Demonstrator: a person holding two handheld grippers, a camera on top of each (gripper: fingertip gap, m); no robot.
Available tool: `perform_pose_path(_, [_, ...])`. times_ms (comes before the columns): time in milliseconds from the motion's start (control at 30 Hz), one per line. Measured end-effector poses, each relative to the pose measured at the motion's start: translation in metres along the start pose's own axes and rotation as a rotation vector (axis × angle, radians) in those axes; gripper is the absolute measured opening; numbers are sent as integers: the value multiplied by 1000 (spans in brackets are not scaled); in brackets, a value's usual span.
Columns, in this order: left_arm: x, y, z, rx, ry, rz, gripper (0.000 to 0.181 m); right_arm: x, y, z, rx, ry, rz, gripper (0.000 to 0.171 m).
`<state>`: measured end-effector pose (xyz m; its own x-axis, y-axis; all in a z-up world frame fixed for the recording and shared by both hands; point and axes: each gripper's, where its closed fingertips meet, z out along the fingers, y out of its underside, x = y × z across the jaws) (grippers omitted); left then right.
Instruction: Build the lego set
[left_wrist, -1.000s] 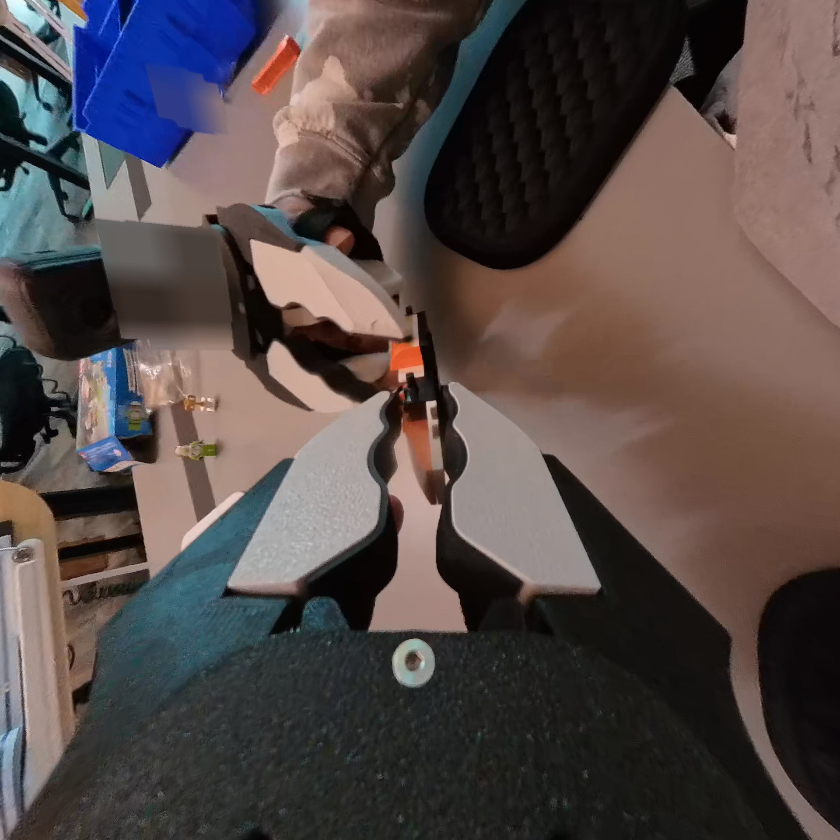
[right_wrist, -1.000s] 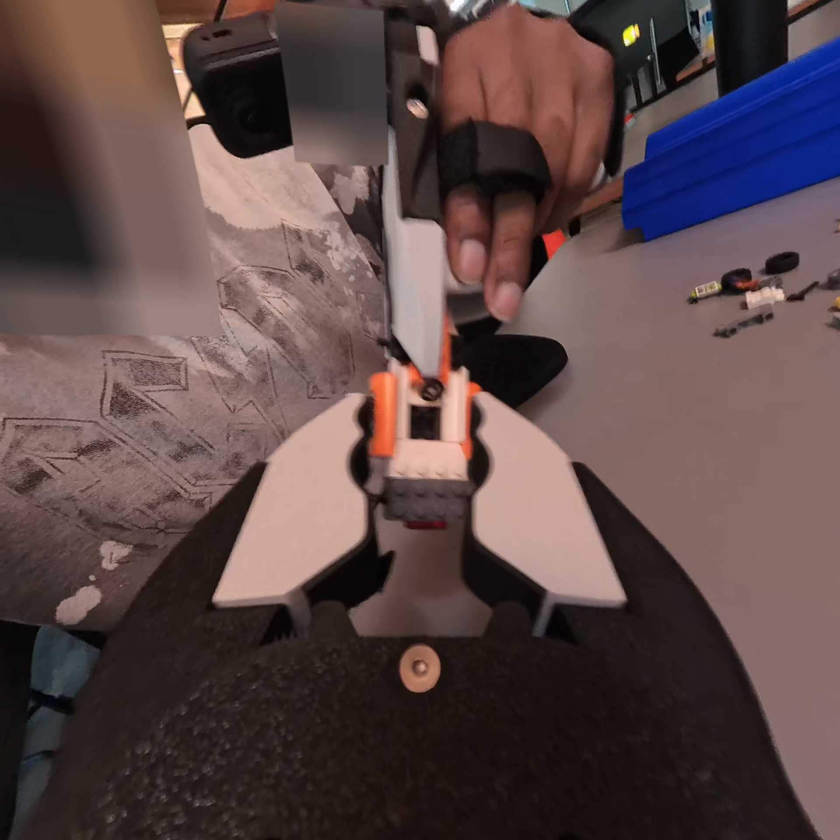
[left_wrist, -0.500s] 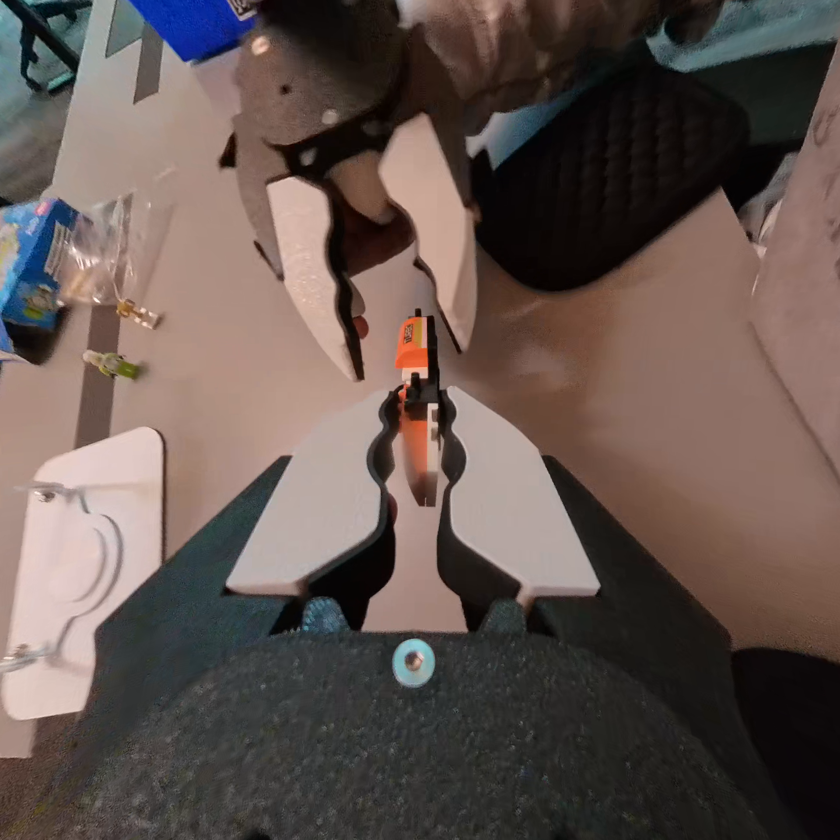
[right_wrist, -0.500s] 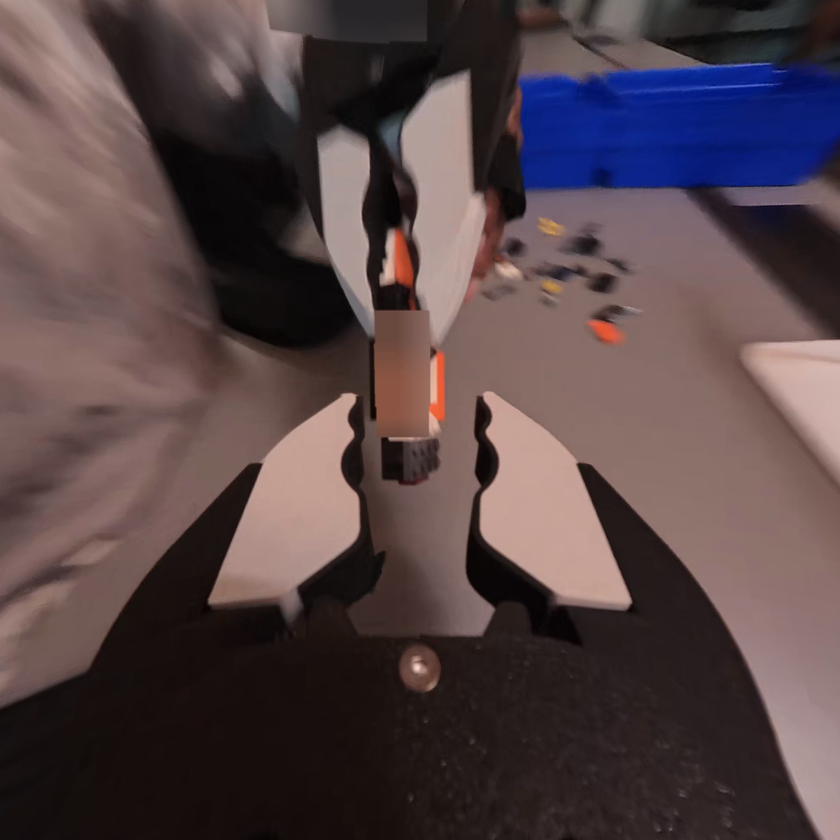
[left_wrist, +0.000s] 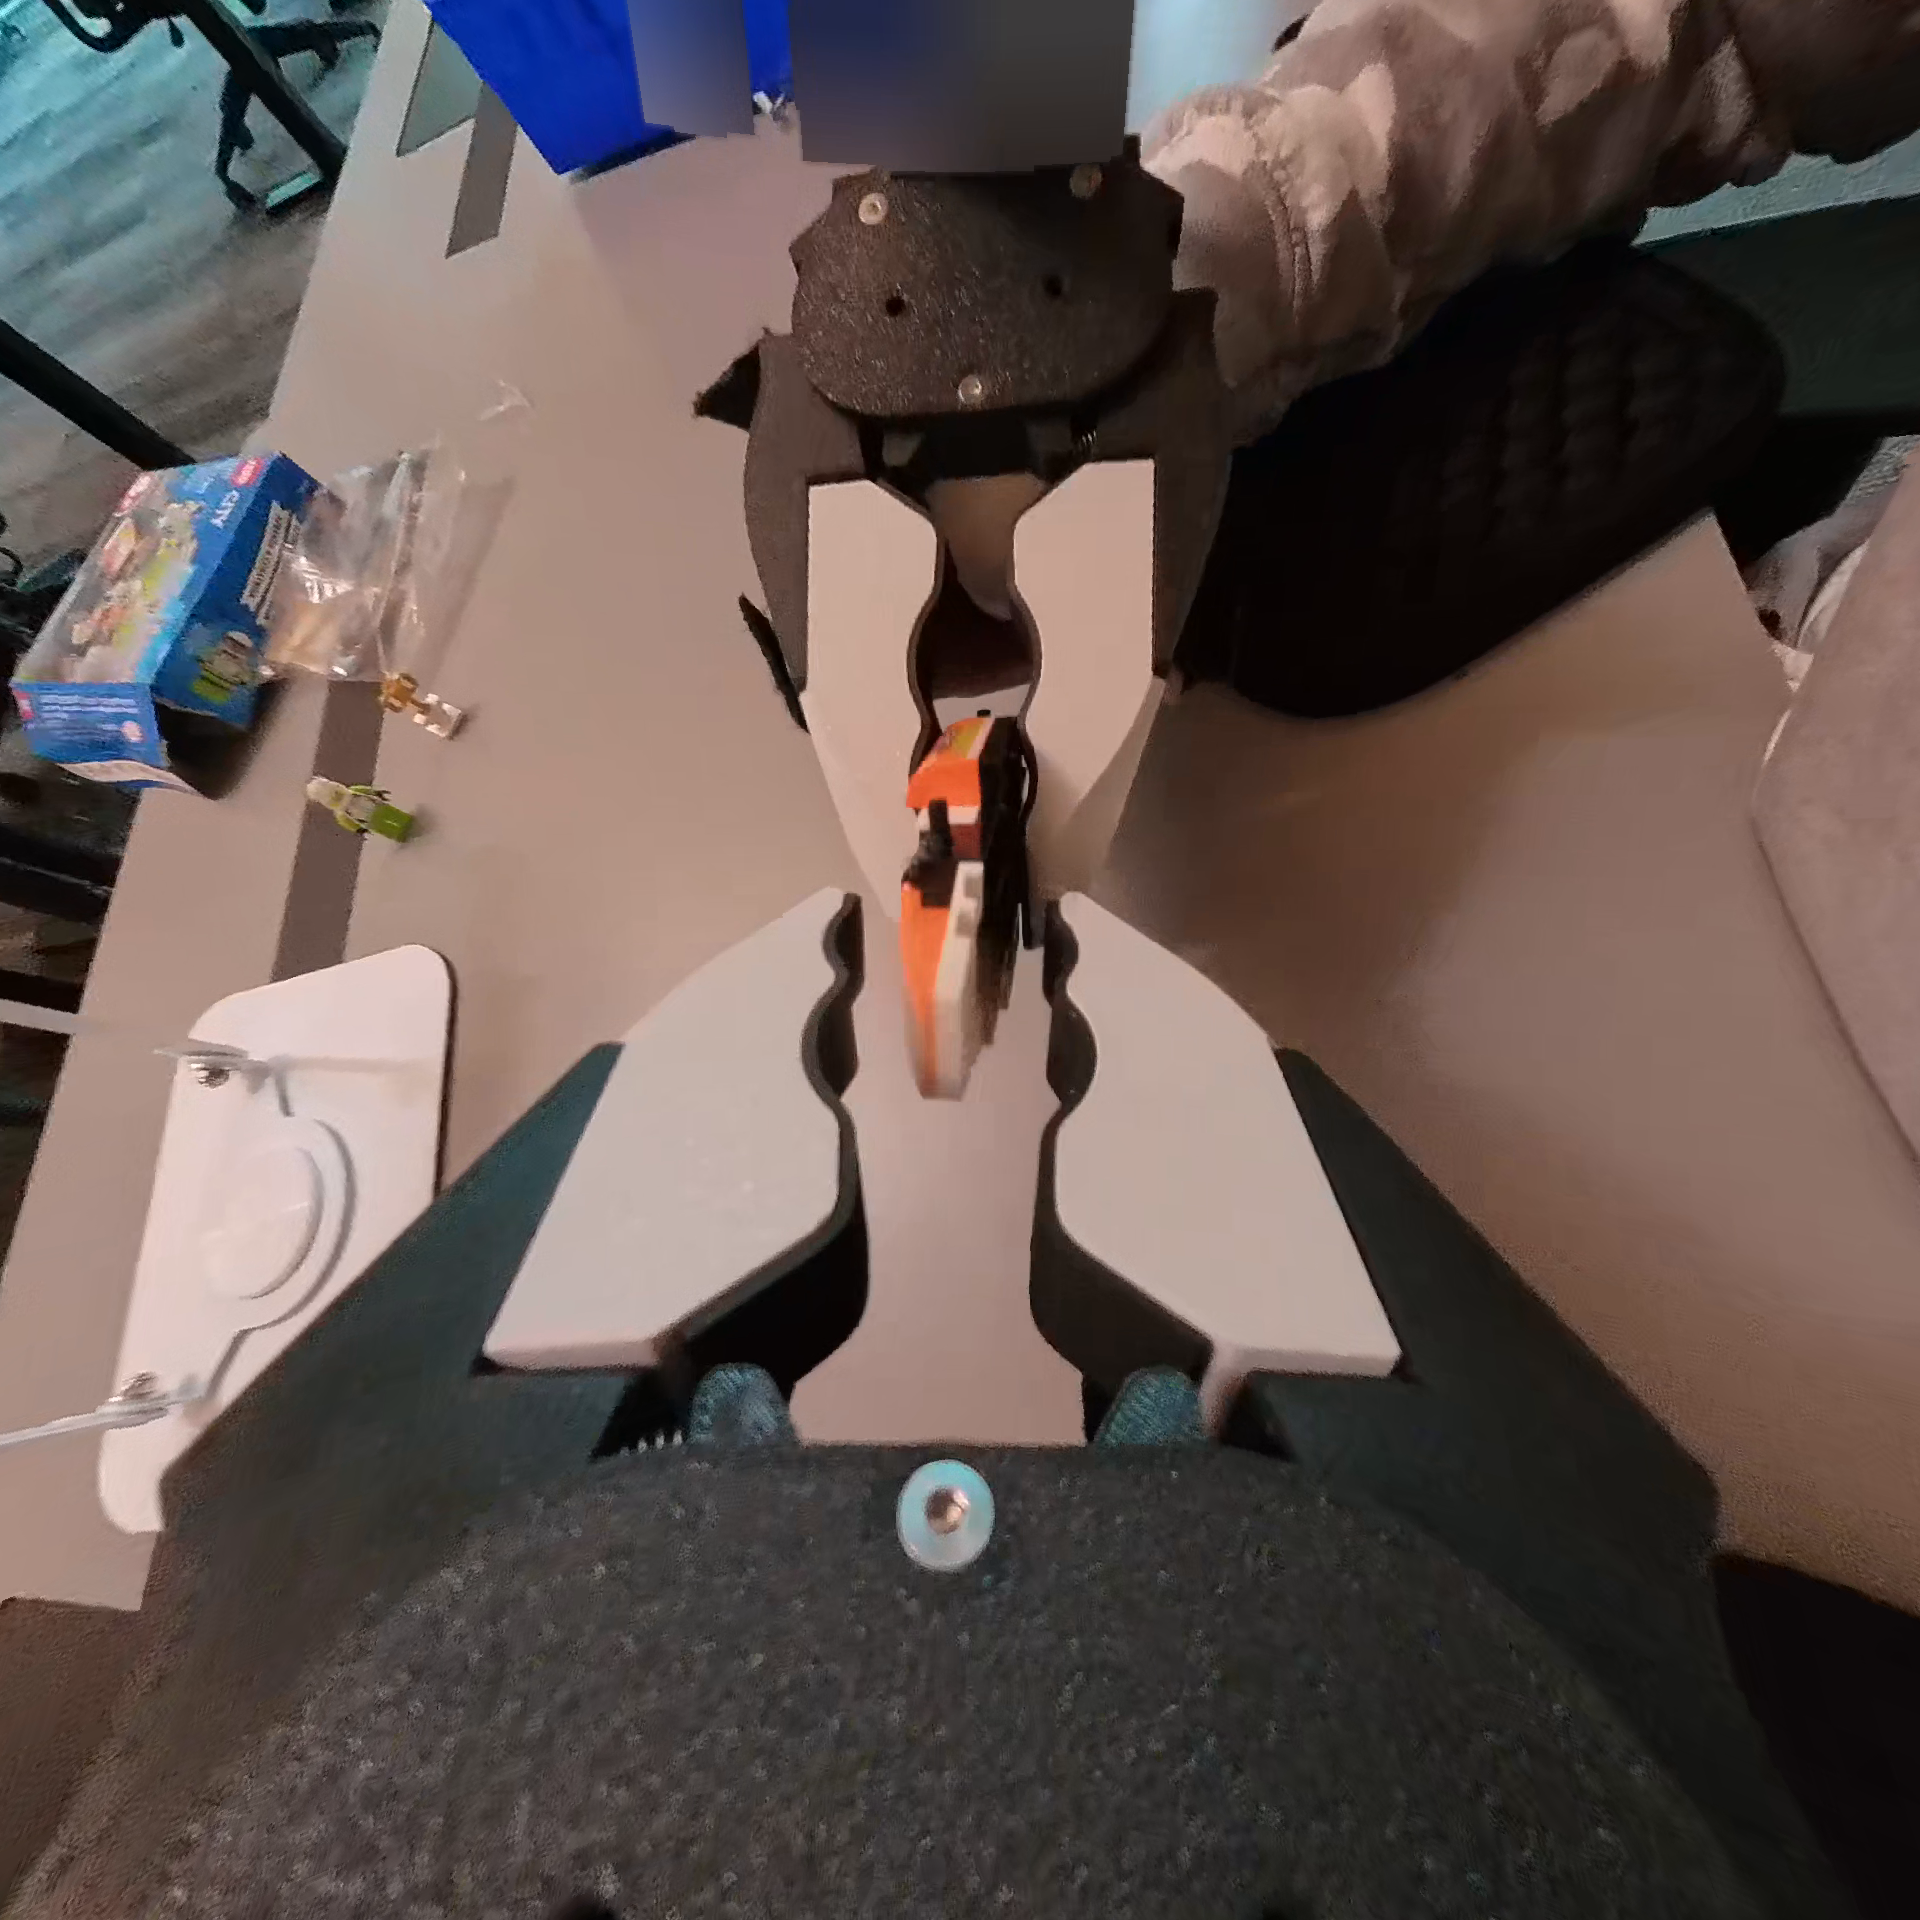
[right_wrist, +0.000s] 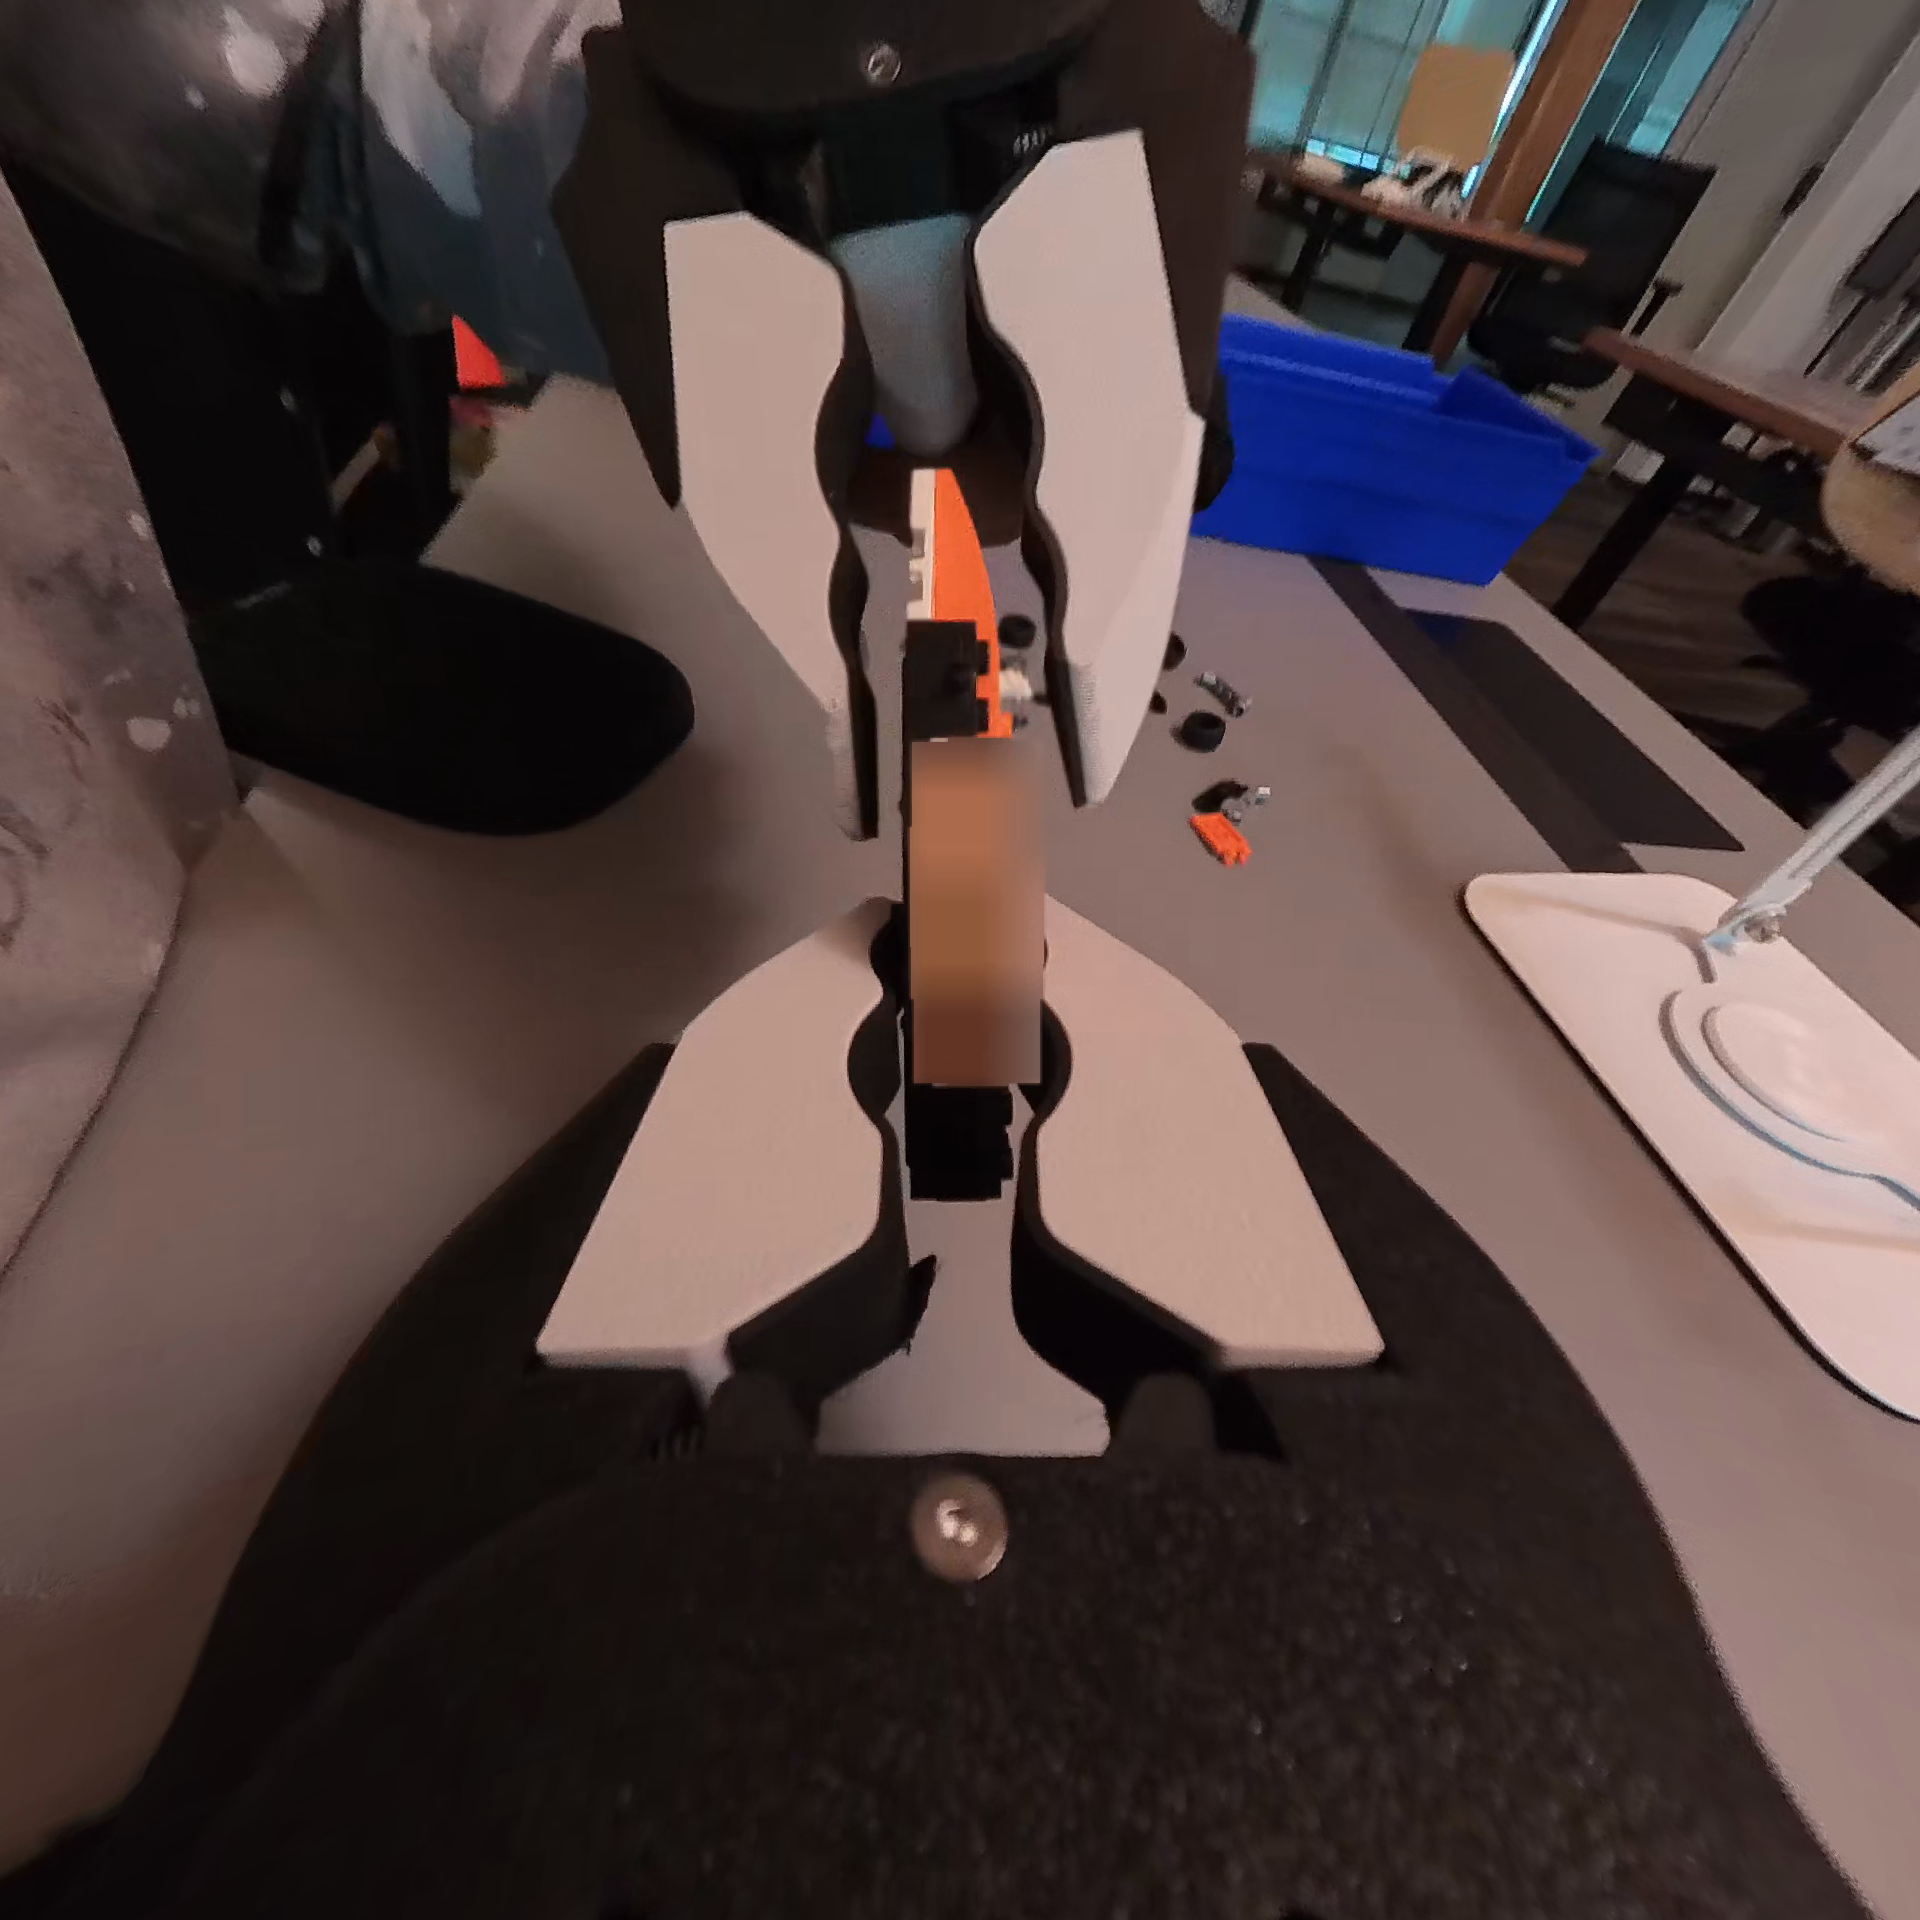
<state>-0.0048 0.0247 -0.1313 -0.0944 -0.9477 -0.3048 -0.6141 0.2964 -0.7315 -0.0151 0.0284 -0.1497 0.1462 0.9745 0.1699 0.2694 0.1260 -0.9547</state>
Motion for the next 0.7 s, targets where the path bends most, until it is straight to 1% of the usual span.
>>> perform_pose_path(200, [1,-14,-5,3,-14,16,17,-3,-7,-6,57,-30,37,18])
perform_pose_path(367, [3,-15,-2,-41,14,63,15,-5,-6,-9,53,-4,25,18])
perform_pose_path(433, [4,-15,-1,-53,8,116,15,-5,-5,-9,55,27,-5,18])
perform_pose_path(600, [9,-24,-5,-50,-31,275,14,-7,-12,-14,62,150,-160,18])
perform_pose_path(700, [15,-27,-8,-47,-25,319,15,-12,-16,-16,80,194,-215,18])
